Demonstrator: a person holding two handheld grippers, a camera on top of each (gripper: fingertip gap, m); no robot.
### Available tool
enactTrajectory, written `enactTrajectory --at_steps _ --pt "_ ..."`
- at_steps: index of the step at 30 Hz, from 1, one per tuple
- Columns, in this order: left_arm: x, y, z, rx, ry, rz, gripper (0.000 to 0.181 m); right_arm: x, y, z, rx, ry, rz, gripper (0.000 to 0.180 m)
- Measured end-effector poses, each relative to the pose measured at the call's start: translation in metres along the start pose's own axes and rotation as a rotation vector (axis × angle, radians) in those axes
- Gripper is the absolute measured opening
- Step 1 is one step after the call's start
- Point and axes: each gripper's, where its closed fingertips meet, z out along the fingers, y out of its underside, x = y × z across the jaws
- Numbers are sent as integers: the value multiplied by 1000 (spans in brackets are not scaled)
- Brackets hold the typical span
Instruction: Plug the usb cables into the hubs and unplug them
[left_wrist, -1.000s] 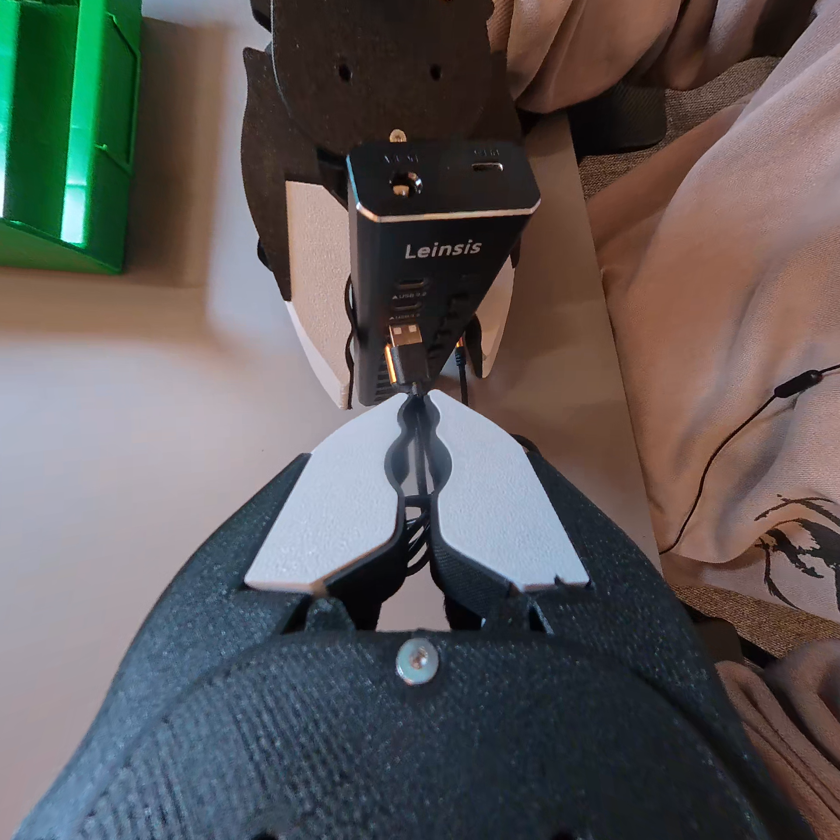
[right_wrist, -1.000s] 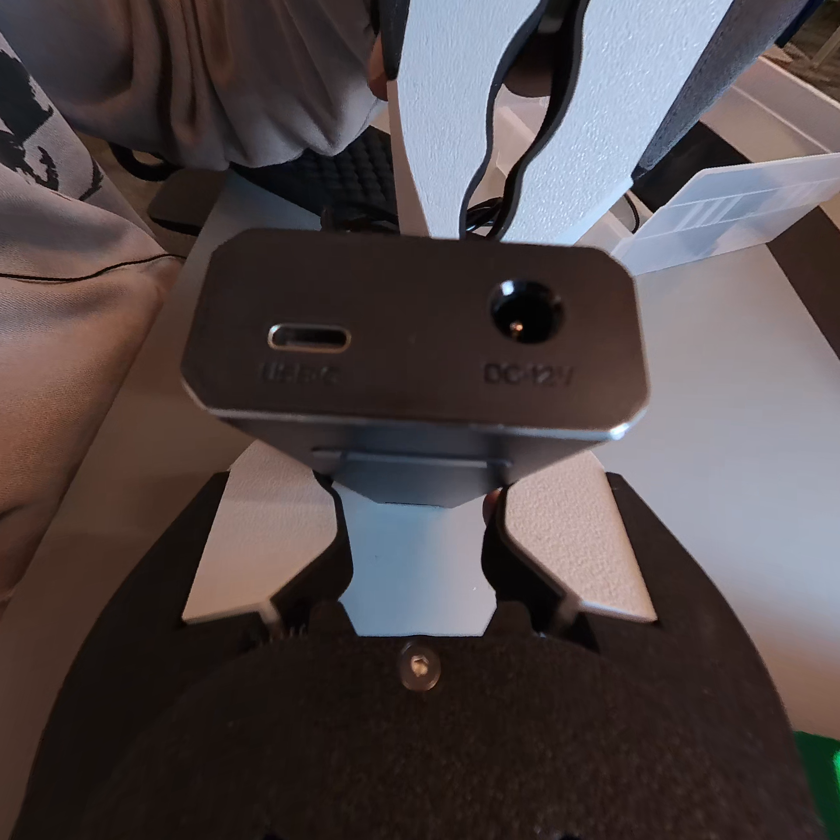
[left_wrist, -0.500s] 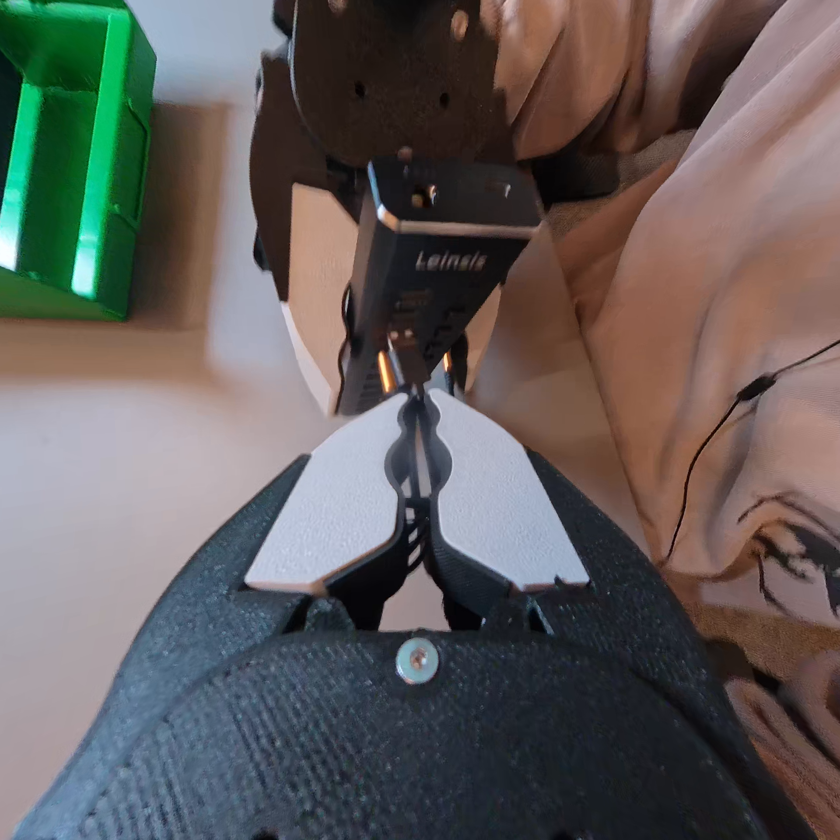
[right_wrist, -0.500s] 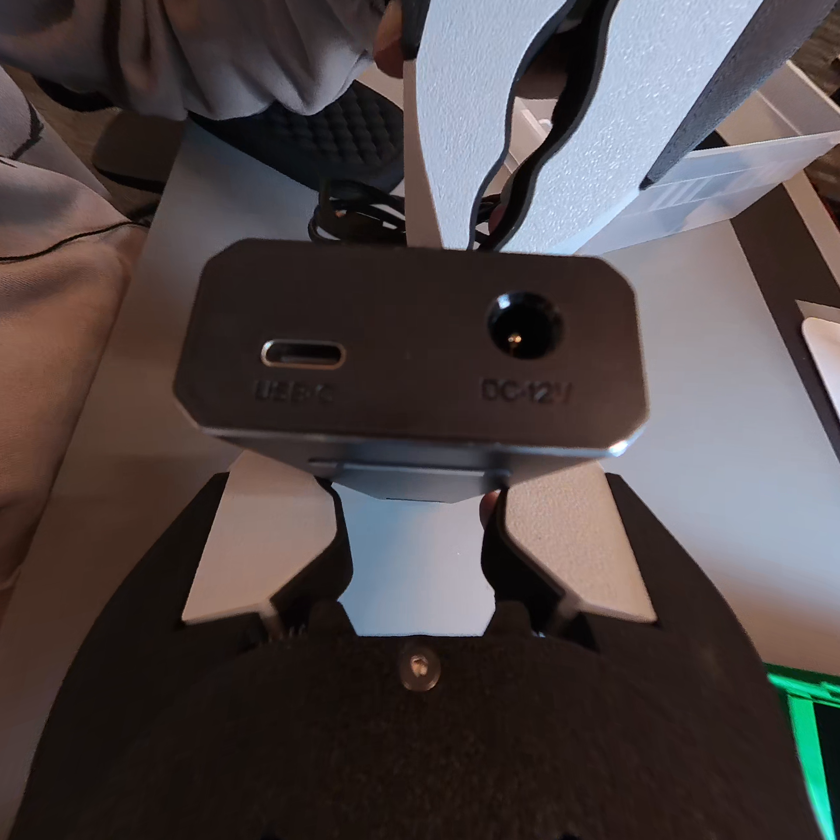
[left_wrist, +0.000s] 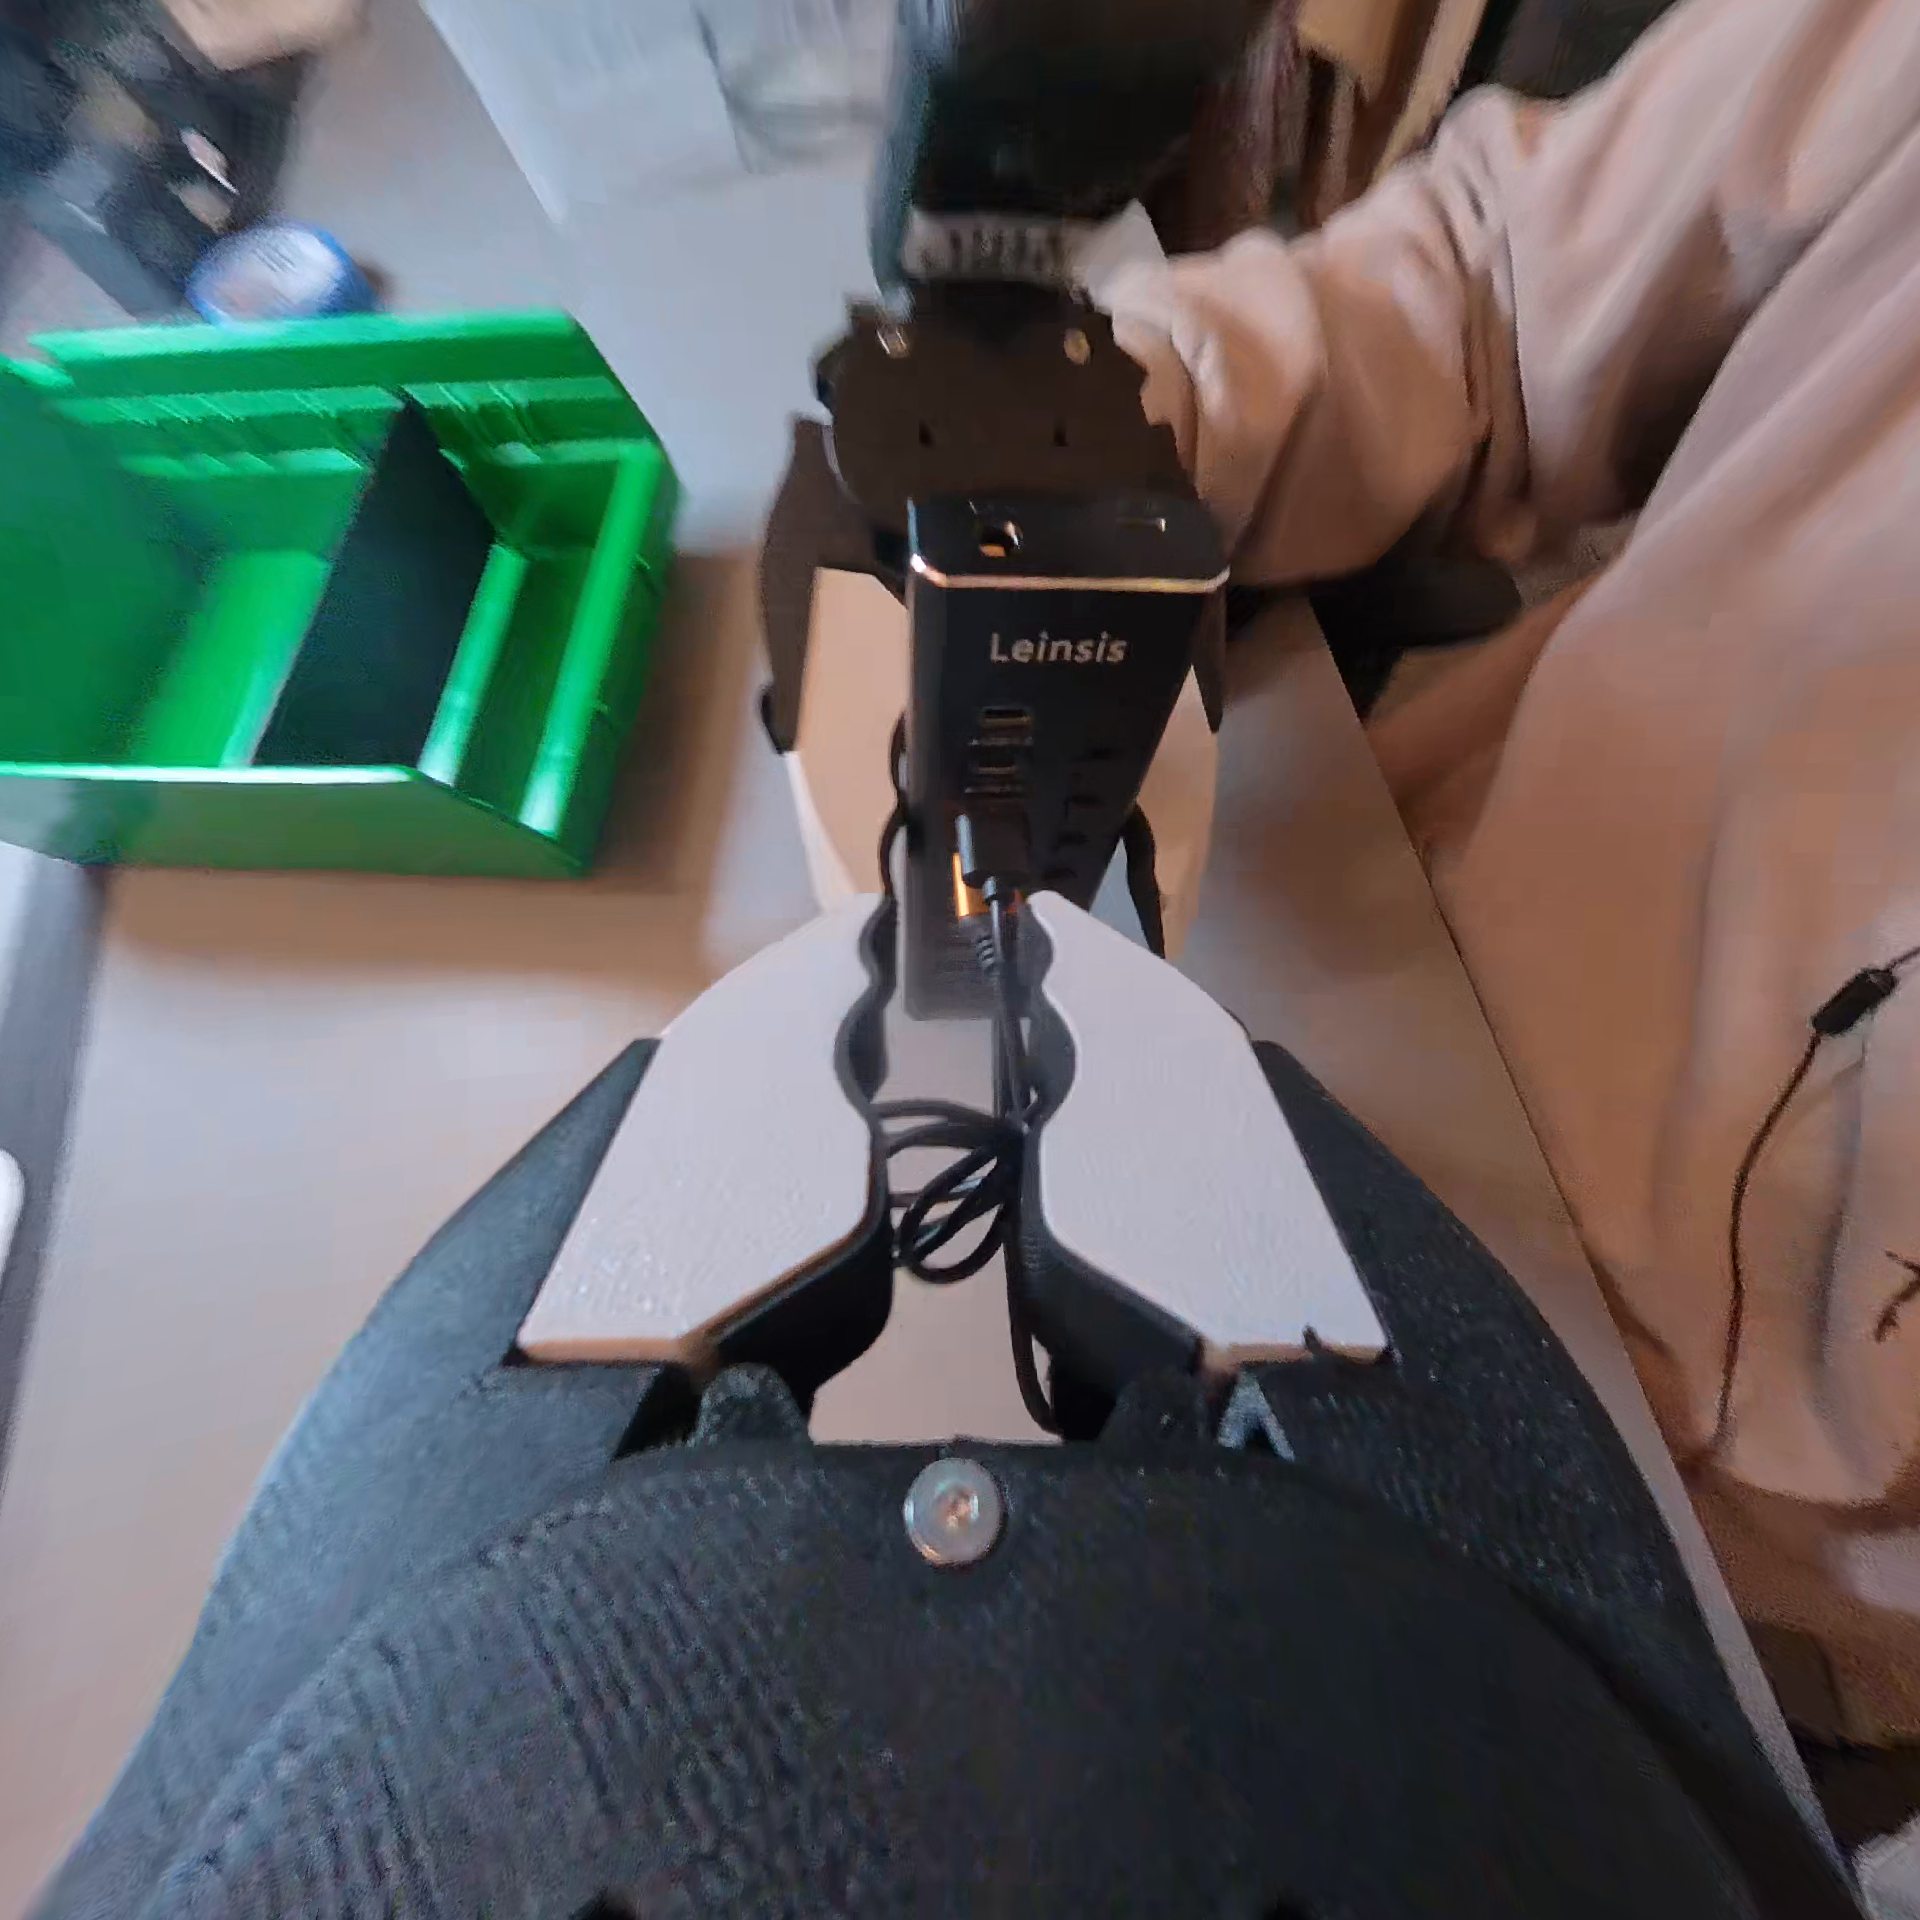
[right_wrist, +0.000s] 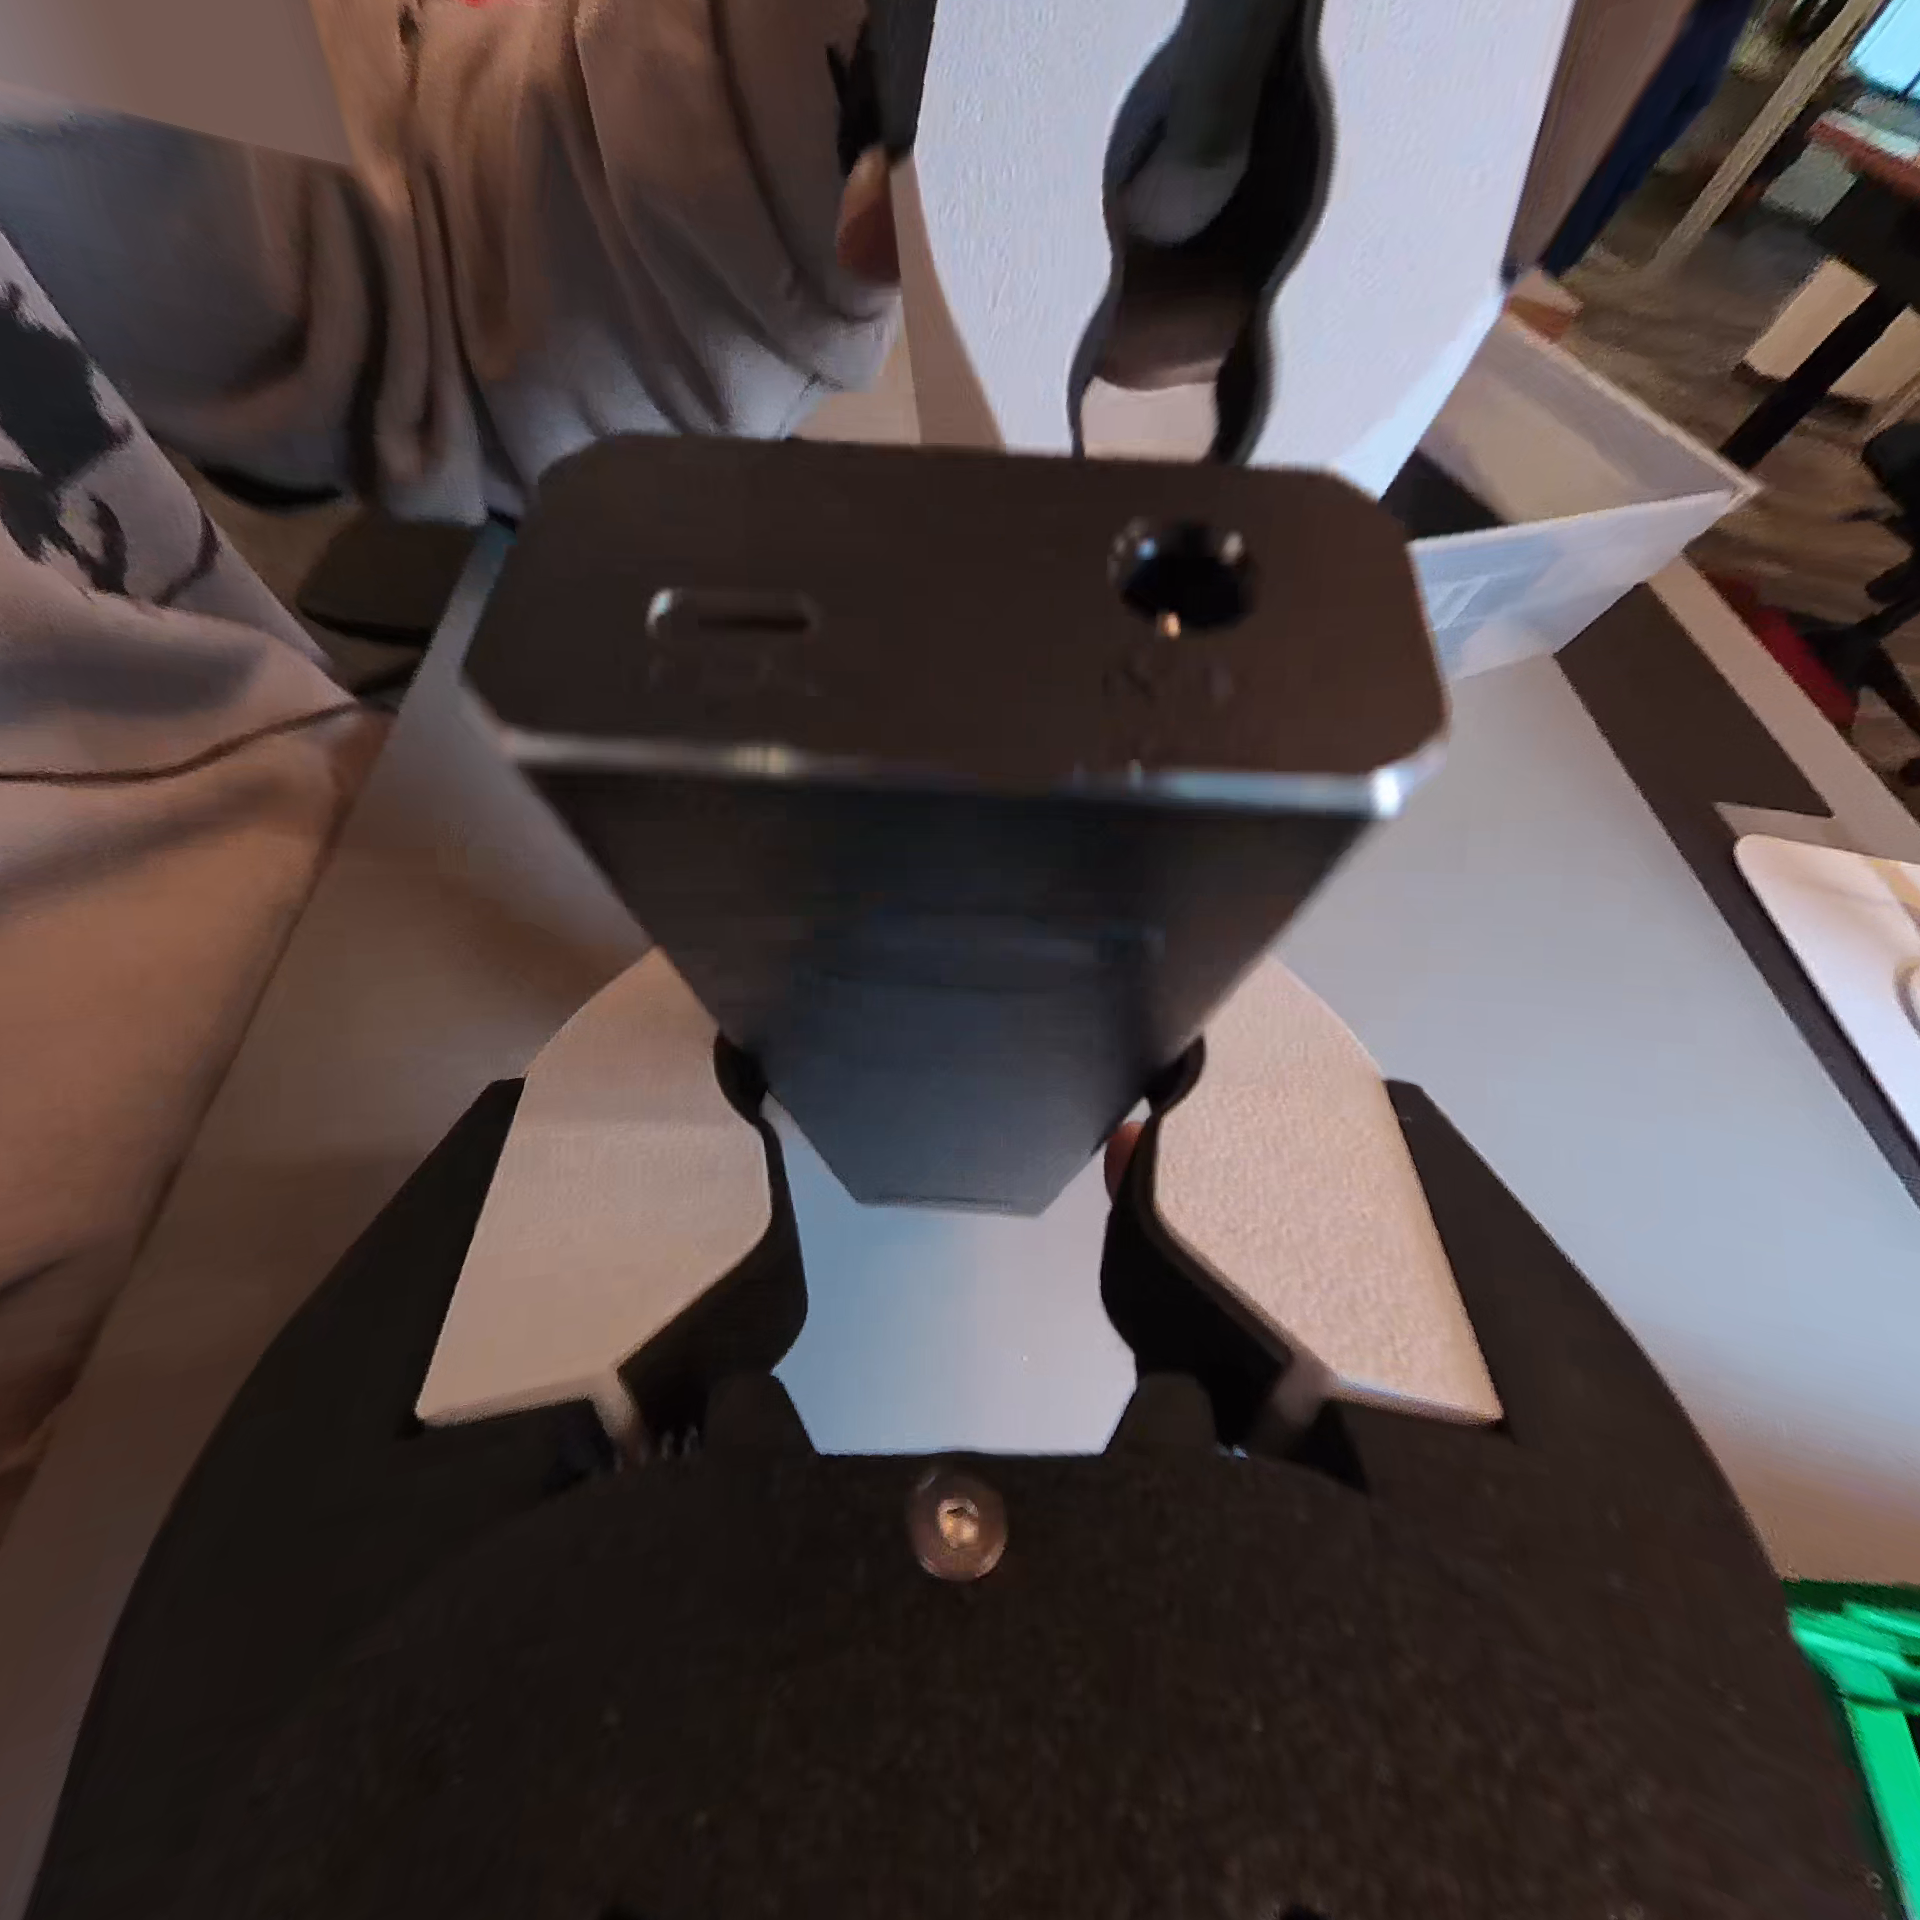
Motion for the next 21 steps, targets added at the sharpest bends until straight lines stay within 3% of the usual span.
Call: enactTrajectory --at_steps 5,10,13,16,21 --pt "-25 -27 -51 226 -184 18 40 13 -11 -20 144 8 90 71" --pt "-51 -9 -65 278 -241 -26 42 20 -24 -35 263 6 141 71" --pt "-66 30 -39 260 -128 -129 41 27 -36 -48 371 22 176 71" --pt "-70 53 4 299 49 -352 41 39 -51 -71 536 61 205 71" --pt "-30 28 61 389 261 -329 68 56 -63 -107 763 91 284 73"
